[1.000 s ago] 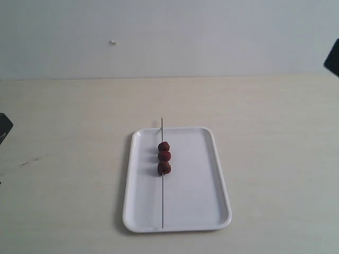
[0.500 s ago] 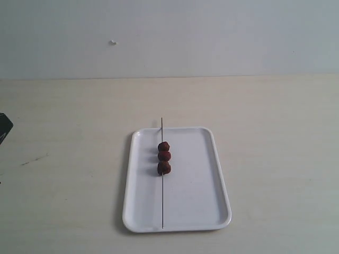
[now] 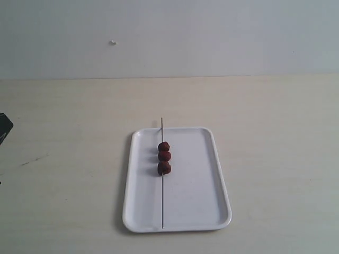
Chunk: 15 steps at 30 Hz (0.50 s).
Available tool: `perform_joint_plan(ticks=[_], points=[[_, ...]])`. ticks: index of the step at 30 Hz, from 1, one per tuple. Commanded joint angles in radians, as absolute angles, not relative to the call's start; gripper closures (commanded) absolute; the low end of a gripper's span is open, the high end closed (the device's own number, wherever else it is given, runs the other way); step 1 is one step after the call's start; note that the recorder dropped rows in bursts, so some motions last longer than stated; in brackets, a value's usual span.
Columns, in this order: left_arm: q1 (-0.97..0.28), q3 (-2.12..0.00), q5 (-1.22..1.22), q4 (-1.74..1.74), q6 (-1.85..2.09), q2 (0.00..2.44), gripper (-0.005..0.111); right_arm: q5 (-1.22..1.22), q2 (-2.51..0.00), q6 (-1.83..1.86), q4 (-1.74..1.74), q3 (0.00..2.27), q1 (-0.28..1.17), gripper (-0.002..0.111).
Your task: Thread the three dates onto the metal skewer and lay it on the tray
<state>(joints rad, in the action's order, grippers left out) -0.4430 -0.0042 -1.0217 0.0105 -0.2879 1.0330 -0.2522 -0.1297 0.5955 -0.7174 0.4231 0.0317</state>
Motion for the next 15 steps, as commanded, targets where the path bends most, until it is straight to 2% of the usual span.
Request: perform_joint_plan(ticks=[1, 5, 7, 15], points=[[-0.442, 0.000, -1.025, 0.011, -0.292, 1.024, 0.107, -0.330, -0.072, 0.562, -0.443, 0.415, -0.020, 0.108], [-0.442, 0.000, -1.025, 0.011, -0.292, 1.024, 0.107, -0.428, 0.000, 0.172, -0.038, 0.397, -0.047, 0.108], [-0.442, 0.000, -1.025, 0.014, -0.292, 1.024, 0.107, -0.428, 0.000, 0.081, 0.033, 0.369, -0.047, 0.108], [-0.442, 0.000, -1.025, 0.014, -0.292, 1.024, 0.107, -0.405, 0.000, 0.061, 0.000, 0.127, -0.047, 0.108]])
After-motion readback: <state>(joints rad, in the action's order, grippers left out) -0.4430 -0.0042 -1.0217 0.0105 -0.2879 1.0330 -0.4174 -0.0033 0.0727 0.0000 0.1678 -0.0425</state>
